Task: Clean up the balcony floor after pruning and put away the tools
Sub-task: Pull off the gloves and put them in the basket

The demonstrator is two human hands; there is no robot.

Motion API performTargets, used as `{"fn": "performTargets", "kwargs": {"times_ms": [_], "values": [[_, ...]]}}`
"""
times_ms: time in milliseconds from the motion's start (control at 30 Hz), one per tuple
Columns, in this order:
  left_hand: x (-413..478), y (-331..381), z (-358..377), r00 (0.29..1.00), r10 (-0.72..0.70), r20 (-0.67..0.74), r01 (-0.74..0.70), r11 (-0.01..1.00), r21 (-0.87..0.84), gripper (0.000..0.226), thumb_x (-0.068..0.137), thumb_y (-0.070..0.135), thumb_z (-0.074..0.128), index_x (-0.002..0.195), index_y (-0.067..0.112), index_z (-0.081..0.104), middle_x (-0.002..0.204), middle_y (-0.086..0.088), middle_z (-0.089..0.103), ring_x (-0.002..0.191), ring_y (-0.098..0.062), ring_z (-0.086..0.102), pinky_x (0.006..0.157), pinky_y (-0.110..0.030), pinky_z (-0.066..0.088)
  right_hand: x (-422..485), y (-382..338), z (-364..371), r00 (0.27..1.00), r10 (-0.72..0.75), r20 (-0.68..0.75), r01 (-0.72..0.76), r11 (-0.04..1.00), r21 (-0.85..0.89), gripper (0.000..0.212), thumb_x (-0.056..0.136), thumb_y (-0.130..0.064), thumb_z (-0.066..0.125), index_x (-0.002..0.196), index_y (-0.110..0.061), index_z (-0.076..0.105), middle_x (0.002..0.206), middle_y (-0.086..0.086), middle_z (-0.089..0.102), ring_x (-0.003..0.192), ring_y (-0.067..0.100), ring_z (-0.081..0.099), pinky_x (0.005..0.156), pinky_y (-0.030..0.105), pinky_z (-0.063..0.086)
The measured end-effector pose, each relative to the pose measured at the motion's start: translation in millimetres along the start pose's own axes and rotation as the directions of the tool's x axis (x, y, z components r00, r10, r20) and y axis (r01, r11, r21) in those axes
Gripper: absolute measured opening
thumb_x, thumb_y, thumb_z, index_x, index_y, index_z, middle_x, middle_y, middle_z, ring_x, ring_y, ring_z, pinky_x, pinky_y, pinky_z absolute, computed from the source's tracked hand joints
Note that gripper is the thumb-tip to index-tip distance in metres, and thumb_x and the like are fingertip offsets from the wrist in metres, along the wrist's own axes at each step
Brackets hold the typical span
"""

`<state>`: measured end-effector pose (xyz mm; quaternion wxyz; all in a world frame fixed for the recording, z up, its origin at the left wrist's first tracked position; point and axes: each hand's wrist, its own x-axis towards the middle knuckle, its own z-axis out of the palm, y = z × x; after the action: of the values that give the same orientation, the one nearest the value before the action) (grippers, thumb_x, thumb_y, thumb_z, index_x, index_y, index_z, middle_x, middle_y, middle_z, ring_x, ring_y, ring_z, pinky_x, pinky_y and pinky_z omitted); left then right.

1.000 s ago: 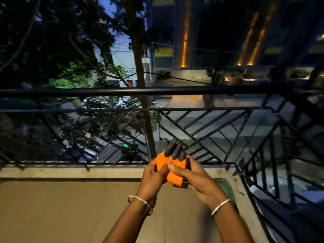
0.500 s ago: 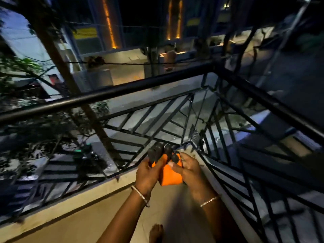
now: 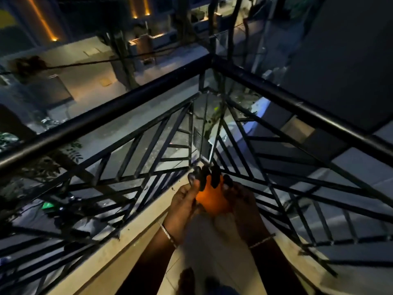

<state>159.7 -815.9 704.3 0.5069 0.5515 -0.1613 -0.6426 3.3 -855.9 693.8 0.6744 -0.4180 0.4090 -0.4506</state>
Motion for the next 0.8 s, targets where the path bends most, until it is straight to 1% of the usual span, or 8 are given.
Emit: {"fn": "performTargets", "kwargs": {"times_ms": [100, 200, 300, 400, 500, 600, 700, 800], "values": [[4.1, 2.6, 13.3, 0.998, 0.024, 0.057, -0.027, 0.998, 0.051, 0.032, 0.088, 0.022, 0.067, 0.113, 0.004, 0.06, 0.101, -0.016, 0.069, 0.084, -0.02, 0.069, 0.063, -0.024, 0.056, 3.1, -12.0, -3.7, 0.989, 0.011, -0.145, -0.026, 0.994, -0.105, 0.021, 0.097, 0.003, 0.051, 0.113, 0.002, 0.063, 0.095, 0.003, 0.076, 0.086, 0.012, 0.071, 0.067, 0.024, 0.054], [2.3, 9.0, 25.9, 0.997, 0.062, 0.054, -0.064, 0.998, 0.03, 0.015, 0.09, 0.021, 0.064, 0.098, 0.009, 0.062, 0.076, -0.006, 0.067, 0.063, -0.01, 0.064, 0.051, -0.019, 0.049, 9.4, -22.5, -0.4, 0.995, -0.042, -0.088, 0.027, 0.987, -0.16, 0.024, 0.094, -0.014, 0.062, 0.117, -0.005, 0.067, 0.11, 0.01, 0.073, 0.104, 0.025, 0.068, 0.083, 0.04, 0.056], [3.6, 14.8, 31.7, 0.996, 0.083, -0.033, -0.082, 0.996, 0.017, 0.012, 0.092, 0.022, 0.064, 0.099, 0.013, 0.063, 0.079, -0.006, 0.066, 0.063, -0.01, 0.063, 0.052, -0.021, 0.05, 13.8, -30.5, 6.2, 0.988, 0.025, -0.15, -0.04, 0.994, -0.097, 0.046, 0.076, -0.036, 0.077, 0.117, -0.015, 0.068, 0.114, 0.009, 0.071, 0.111, 0.029, 0.066, 0.095, 0.048, 0.054], [3.3, 28.4, 34.3, 0.989, 0.108, -0.098, -0.122, 0.981, -0.151, 0.015, 0.093, 0.018, 0.062, 0.107, 0.011, 0.066, 0.08, -0.002, 0.071, 0.062, -0.009, 0.067, 0.051, -0.022, 0.052, 18.3, -43.9, 12.9, 0.991, 0.12, -0.053, -0.121, 0.992, -0.026, 0.057, 0.07, -0.032, 0.08, 0.122, -0.019, 0.061, 0.116, 0.004, 0.071, 0.102, 0.017, 0.069, 0.081, 0.033, 0.059], [3.3, 46.6, 34.3, 0.986, 0.146, -0.077, -0.161, 0.95, -0.267, 0.022, 0.094, 0.014, 0.061, 0.114, 0.006, 0.065, 0.093, -0.008, 0.073, 0.071, -0.012, 0.07, 0.055, -0.024, 0.055, 23.2, -59.3, 26.2, 0.99, 0.095, 0.108, -0.086, 0.993, -0.086, 0.04, 0.078, -0.017, 0.08, 0.115, -0.008, 0.066, 0.11, 0.01, 0.073, 0.1, 0.024, 0.07, 0.078, 0.028, 0.057], [-1.6, 61.0, 30.8, 0.985, 0.169, -0.047, -0.175, 0.94, -0.292, 0.022, 0.087, 0.016, 0.067, 0.109, 0.012, 0.068, 0.1, -0.01, 0.072, 0.078, -0.013, 0.068, 0.062, -0.029, 0.056, 24.6, -69.5, 46.1, 0.994, -0.049, 0.102, 0.057, 0.995, -0.079, 0.029, 0.082, -0.014, 0.075, 0.105, 0.002, 0.065, 0.09, 0.005, 0.073, 0.084, 0.022, 0.069, 0.07, 0.029, 0.056], [-8.7, 76.1, 17.0, 0.96, 0.281, -0.004, -0.273, 0.928, -0.254, 0.036, 0.078, 0.023, 0.077, 0.111, 0.014, 0.068, 0.111, -0.012, 0.069, 0.094, -0.023, 0.067, 0.077, -0.038, 0.056, 31.1, -83.1, 59.9, 0.975, -0.176, 0.135, 0.204, 0.951, -0.233, 0.017, 0.089, -0.02, 0.07, 0.092, -0.004, 0.064, 0.074, 0.012, 0.065, 0.066, 0.024, 0.062, 0.061, 0.036, 0.051], [-21.3, 93.6, -3.6, 0.896, 0.442, 0.028, -0.43, 0.883, -0.189, 0.067, 0.07, 0.025, 0.082, 0.13, 0.014, 0.056, 0.126, -0.015, 0.064, 0.112, -0.03, 0.063, 0.086, -0.041, 0.054, 39.8, -98.9, 68.9, 0.931, -0.231, 0.282, 0.323, 0.882, -0.344, 0.017, 0.087, -0.027, 0.073, 0.092, -0.013, 0.065, 0.076, 0.021, 0.065, 0.065, 0.037, 0.062, 0.058, 0.038, 0.05]]}}
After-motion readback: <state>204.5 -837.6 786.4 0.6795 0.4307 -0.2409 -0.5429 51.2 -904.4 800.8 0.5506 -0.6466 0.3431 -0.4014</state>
